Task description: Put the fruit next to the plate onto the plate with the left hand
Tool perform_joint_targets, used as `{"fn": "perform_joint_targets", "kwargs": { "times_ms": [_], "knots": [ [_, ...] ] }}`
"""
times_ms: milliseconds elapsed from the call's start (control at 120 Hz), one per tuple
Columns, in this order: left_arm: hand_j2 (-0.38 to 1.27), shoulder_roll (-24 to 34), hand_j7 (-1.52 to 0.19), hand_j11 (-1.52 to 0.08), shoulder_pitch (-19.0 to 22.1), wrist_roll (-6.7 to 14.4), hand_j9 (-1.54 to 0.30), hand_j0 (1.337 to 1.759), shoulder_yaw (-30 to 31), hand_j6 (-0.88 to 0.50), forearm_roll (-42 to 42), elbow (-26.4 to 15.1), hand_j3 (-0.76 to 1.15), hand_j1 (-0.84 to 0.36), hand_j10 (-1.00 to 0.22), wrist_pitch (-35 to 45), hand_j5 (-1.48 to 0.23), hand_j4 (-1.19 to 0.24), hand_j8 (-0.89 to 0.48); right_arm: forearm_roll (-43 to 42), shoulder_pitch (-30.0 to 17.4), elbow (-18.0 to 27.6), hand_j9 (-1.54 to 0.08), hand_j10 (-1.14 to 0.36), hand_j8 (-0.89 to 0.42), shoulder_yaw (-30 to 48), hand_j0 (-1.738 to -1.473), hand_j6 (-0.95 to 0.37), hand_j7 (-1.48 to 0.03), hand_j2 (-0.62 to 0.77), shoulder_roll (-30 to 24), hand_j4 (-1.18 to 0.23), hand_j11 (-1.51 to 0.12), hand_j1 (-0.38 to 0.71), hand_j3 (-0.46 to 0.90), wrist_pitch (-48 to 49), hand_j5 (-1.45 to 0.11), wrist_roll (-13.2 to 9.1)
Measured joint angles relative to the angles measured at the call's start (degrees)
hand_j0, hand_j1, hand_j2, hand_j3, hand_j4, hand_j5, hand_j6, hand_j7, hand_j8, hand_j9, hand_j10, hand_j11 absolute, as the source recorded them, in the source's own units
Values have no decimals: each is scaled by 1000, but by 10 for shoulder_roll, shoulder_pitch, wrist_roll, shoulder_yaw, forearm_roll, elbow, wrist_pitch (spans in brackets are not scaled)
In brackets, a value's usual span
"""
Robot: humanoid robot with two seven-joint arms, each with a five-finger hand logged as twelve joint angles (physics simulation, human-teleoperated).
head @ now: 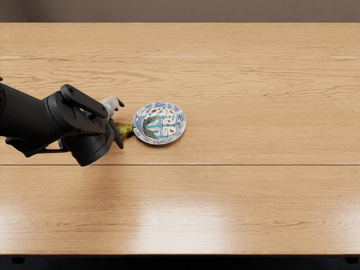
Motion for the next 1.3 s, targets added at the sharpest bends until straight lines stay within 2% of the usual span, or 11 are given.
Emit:
{"fn": "perform_joint_targets", "kwargs": {
  "times_ms": [367, 600, 1042, 1300],
  "knots": [
    [47, 0, -306, -306, 6, -1, -306, 1658, -8, -236, -9, 0, 0, 67, -236, 0, -306, -236, -236, 0, 0, 0, -18, -14, -14, 0, -1658, -14, -18, -3, 0, -14, -18, -332, 0, 0, -18, 0],
    [62, 0, -401, -401, 10, -1, -401, 1658, -7, -309, -11, 0, 0, -21, -308, 0, -401, -308, -309, 0, 0, 0, -18, -14, -14, 0, -1658, -14, -18, -3, 0, -14, -18, -332, 0, 0, -18, 0],
    [69, 0, -446, -446, 15, -1, -446, 1658, -6, -343, -11, 1, 0, -63, -343, 0, -446, -343, -343, 0, 0, 0, -18, -14, -14, 0, -1658, -14, -18, -3, 0, -14, -18, -332, 0, 0, -18, 0],
    [84, 0, -543, -543, 16, -1, -543, 1658, -6, -418, -11, 4, 0, -152, -418, 0, -543, -418, -418, 0, 0, 0, -18, -14, -14, 0, -1658, -14, -18, -3, 0, -14, -18, -332, 0, 0, -18, 0]
  ]
}}
